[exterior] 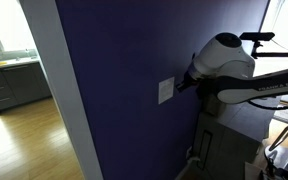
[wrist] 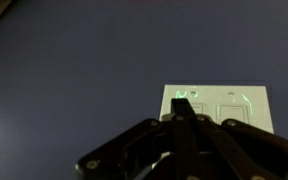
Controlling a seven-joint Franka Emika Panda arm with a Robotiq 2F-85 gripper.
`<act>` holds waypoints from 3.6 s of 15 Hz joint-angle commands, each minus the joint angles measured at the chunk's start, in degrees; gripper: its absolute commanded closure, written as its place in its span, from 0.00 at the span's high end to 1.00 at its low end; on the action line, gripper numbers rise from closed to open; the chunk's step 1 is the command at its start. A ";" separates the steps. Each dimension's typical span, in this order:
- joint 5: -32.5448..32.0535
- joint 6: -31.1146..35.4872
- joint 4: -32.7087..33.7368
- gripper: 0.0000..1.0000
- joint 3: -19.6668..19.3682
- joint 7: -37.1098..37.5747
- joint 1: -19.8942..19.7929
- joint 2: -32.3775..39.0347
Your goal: Flip the left light switch downwards, flip the right light switch upwards
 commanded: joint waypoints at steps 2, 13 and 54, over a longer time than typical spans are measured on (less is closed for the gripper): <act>2.31 4.60 -0.40 0.00 -1.64 -4.15 0.50 0.61; 8.82 11.00 0.34 0.00 -3.46 -12.07 1.77 3.86; 15.83 6.03 -1.88 0.68 -5.58 -18.74 5.52 0.86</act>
